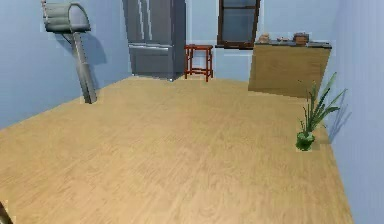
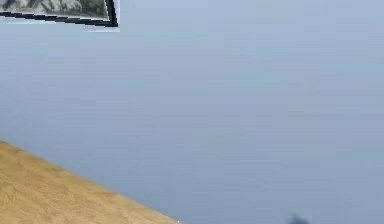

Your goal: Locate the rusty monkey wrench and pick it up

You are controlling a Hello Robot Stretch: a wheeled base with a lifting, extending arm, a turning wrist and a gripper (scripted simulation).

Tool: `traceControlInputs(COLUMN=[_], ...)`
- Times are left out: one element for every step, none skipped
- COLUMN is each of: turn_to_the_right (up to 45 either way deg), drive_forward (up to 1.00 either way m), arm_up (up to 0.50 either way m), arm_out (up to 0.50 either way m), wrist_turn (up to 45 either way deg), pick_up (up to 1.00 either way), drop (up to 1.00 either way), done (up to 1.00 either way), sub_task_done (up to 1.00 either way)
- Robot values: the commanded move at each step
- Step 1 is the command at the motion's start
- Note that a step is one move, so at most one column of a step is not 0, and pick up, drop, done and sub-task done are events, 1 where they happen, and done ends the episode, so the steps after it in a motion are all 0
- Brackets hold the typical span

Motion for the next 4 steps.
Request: traceControlInputs(turn_to_the_right=[-3.0,0.0,18.0,0.0], drive_forward=[0.00,0.10,0.00,1.00], arm_up=[0.00,0.00,0.00,0.00], arm_out=[0.00,0.00,0.00,0.00], wrist_turn=[0.0,0.0,0.0,0.0], pick_up=[0.00,0.00,0.00,0.00], drop=[0.00,0.00,0.00,0.00], done=[0.00,0.00,0.00,0.00], sub_task_done=[0.00,0.00,0.00,0.00])
